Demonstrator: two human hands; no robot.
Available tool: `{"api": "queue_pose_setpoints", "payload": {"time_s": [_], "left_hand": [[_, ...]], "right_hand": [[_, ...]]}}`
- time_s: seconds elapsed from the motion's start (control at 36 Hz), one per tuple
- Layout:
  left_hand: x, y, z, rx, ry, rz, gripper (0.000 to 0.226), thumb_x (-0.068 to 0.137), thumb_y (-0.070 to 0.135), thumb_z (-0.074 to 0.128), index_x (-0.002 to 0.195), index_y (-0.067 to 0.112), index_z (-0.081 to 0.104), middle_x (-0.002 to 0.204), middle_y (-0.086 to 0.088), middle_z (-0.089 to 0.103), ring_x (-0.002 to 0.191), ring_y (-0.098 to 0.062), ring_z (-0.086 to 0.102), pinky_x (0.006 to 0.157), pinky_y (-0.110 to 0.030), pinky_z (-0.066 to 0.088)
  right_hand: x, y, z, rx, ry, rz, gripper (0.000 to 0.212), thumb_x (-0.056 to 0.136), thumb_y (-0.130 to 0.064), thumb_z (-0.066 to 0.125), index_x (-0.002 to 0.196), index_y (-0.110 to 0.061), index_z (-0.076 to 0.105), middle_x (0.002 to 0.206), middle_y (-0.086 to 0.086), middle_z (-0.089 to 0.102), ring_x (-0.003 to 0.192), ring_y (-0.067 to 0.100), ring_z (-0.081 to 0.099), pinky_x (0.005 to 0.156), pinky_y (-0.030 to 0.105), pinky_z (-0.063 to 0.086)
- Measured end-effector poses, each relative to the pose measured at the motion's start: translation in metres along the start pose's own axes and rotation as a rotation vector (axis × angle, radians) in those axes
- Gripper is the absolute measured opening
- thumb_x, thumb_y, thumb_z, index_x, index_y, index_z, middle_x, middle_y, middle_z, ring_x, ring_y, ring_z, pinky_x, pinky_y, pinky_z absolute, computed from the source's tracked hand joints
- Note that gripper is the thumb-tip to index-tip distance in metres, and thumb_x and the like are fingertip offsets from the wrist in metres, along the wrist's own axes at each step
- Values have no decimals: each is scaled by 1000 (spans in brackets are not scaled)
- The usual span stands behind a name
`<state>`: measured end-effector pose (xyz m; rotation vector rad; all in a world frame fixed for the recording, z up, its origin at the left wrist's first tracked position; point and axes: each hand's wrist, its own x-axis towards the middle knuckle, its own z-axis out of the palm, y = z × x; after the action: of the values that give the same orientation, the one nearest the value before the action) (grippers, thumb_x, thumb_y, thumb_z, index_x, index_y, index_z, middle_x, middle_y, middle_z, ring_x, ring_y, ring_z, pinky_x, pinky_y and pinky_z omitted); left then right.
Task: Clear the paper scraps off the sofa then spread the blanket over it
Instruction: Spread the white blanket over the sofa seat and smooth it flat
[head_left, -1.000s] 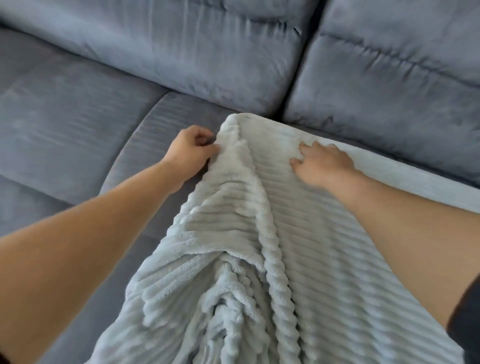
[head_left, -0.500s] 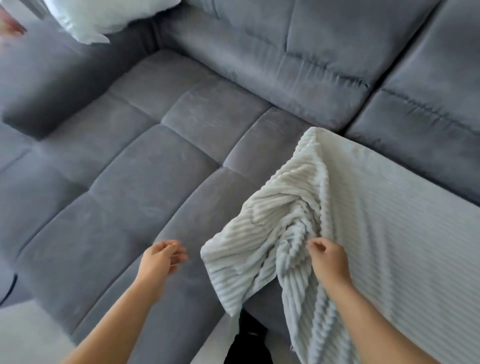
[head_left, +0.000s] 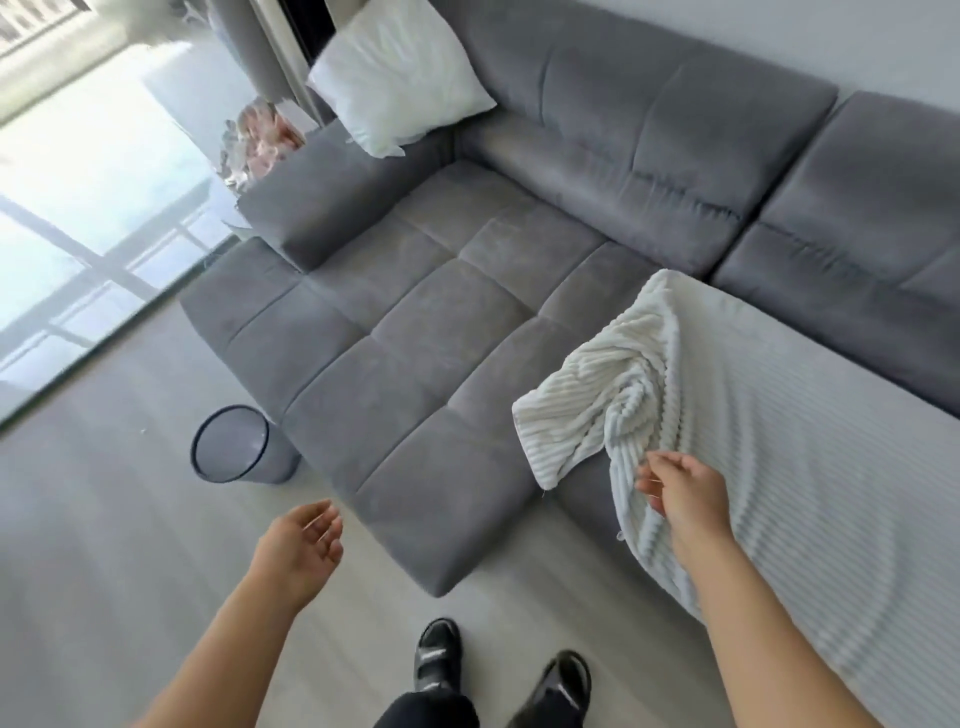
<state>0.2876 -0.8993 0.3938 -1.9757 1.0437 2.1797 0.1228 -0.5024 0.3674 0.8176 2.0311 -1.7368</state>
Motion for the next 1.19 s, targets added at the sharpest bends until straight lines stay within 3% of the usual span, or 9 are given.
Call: {"api": "queue_pose_setpoints", "payload": {"time_s": [0.17,0.31,0.5,0.72,0.81,0.94,1.19], "left_hand": [[-37,63,-31,-46,-100,9,10,95,13,55,88,12,63,68,2,66,52,-12,63,47,-18,46],[-25,118,-61,-15,-236,-8,13,96,16,54,89,12,64,63,0,68,47,-14,64,44,-20,49],[57,246,-96,107,-334,-41,17,99,18,53,86,13,62,62,1,66,47,-14,63,43,-20,49],[118,338,-86,328,-393,-140,17,97,20,52,84,15,62,70,1,63,42,-12,60,41,-19,47],[120,345,-56,400,-419,-161,16,97,19,52,83,15,61,59,1,64,40,-13,60,39,-18,45],[108,329,-1,548,-493,-177,18,98,21,54,82,16,62,66,2,62,45,-12,60,40,-19,45],[83,285,102,694,-516,-102,15,98,17,56,89,12,67,67,0,65,49,-13,61,43,-22,45]], "right_hand": [[-57,-31,24,16,25,-9,10,93,-18,65,91,-10,70,77,5,73,61,10,68,56,25,48],[-83,-46,75,54,42,-17,9,91,-18,66,89,-10,70,75,6,74,61,13,69,57,28,49],[-134,-66,182,137,179,-27,8,94,-17,65,94,-10,70,80,7,75,70,19,69,61,29,49],[-221,-67,248,238,315,75,6,94,-11,65,95,-8,70,83,10,74,70,21,68,62,30,48],[-235,-63,250,240,377,89,8,93,-13,67,95,-7,72,82,9,75,67,19,69,60,31,46],[-228,-49,239,306,496,110,8,92,-10,65,93,-8,72,79,9,75,62,17,70,57,29,46],[-156,-50,208,440,493,164,8,92,-12,66,94,-7,71,82,10,75,65,18,69,55,27,50]]}}
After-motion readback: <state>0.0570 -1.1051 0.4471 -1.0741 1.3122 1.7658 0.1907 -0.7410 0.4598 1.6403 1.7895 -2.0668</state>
